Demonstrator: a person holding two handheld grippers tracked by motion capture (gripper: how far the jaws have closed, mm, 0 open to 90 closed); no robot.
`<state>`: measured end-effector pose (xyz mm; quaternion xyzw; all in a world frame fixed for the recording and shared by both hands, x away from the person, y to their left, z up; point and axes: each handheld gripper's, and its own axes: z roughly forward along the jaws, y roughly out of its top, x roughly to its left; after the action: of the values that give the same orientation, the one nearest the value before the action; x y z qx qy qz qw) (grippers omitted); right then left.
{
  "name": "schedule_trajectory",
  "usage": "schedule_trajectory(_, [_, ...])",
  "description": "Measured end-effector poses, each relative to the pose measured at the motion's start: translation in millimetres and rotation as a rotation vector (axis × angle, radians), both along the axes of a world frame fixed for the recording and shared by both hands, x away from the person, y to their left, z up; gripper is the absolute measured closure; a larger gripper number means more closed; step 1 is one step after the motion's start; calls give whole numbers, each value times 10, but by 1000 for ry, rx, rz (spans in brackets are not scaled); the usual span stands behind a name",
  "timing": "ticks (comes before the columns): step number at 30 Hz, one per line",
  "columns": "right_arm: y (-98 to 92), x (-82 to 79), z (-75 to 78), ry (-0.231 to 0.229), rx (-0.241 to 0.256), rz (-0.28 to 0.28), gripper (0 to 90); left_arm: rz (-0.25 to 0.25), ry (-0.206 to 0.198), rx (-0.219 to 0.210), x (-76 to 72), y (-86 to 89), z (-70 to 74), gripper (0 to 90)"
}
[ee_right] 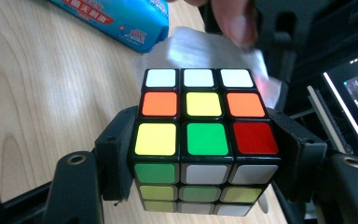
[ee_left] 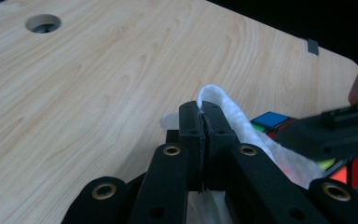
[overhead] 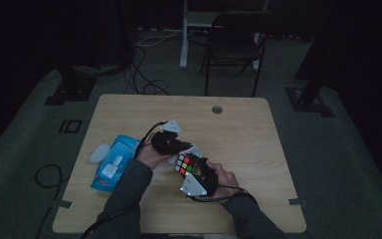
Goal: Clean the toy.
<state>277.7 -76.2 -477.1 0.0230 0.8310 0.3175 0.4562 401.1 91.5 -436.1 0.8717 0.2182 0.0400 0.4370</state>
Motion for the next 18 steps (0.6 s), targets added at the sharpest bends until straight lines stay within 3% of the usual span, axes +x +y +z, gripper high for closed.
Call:
schedule_trajectory(6, [-97, 54, 61, 50, 73, -12, 340, 24, -12, -31, -67, 92, -17, 891])
schedule_trajectory(7, [-143, 85, 80, 86, 118, -17, 340, 30, -16, -49, -106, 99, -19, 890])
schedule_trajectory(8, [-143, 85, 80, 86, 118, -17, 340, 30, -16, -49, -106, 99, -19, 891])
schedule_trajectory(9, [-193, 125, 98, 124, 171, -20, 341, 35, -25, -67, -132, 104, -26, 891])
schedule_trajectory(11, [-216, 141, 105, 144, 194, -19, 340, 40, -27, -78, -153, 109, -33, 890])
schedule_trajectory(13, [-301, 203, 122, 216, 283, -21, 341, 49, -25, -114, -182, 120, -46, 891])
schedule_trajectory(15, [-320, 218, 125, 230, 297, -21, 340, 51, -24, -132, -196, 126, -49, 891])
schedule_trajectory(17, [-398, 274, 141, 297, 372, -17, 341, 53, -29, -180, -217, 149, -39, 891])
schedule_trajectory(18, [-398, 274, 141, 297, 372, -17, 341, 53, -29, -180, -217, 149, -39, 890])
